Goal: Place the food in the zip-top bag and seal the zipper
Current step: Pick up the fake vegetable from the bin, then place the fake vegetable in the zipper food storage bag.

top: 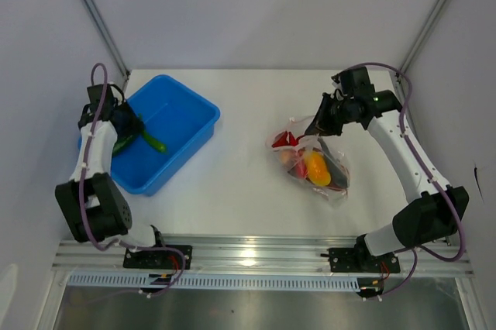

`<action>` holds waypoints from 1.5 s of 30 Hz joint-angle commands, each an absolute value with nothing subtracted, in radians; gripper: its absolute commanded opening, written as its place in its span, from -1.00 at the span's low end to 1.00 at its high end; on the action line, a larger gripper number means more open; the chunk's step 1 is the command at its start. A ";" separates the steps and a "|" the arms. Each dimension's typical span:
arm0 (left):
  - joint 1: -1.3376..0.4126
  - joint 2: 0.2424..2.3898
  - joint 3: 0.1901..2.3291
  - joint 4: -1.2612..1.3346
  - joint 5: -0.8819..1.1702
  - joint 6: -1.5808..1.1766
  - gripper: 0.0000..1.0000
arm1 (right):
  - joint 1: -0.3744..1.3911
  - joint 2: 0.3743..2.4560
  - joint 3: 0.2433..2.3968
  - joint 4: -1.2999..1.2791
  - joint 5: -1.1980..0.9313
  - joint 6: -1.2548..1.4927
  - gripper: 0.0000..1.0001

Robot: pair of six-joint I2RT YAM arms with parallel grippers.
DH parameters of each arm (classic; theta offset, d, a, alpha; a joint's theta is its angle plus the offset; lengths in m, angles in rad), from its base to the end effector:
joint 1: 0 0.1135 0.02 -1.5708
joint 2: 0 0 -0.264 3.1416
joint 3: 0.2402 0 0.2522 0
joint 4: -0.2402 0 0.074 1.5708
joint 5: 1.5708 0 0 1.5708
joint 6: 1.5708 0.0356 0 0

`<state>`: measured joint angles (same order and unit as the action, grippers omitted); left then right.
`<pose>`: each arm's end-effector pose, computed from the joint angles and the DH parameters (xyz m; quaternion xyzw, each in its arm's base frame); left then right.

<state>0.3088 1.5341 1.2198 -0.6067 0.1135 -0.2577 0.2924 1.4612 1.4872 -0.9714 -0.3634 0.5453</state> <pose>0.3137 0.0958 0.2716 -0.2470 0.9135 -0.0456 0.3200 0.2810 0.0978 0.3553 0.0629 0.9354 0.2801 0.2065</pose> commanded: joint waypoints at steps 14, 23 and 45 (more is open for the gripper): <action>-0.169 1.203 1.244 -0.304 0.486 -0.696 -0.99 | 0.308 1.465 1.615 -0.976 -0.414 0.649 -1.00; -0.374 1.239 1.361 -0.209 0.284 -0.678 -0.99 | 0.339 1.456 1.592 -0.973 -0.434 0.689 -1.00; -0.672 1.552 1.655 -0.259 -0.086 -0.526 -0.99 | 0.341 1.496 1.649 -0.901 -0.597 0.859 -1.00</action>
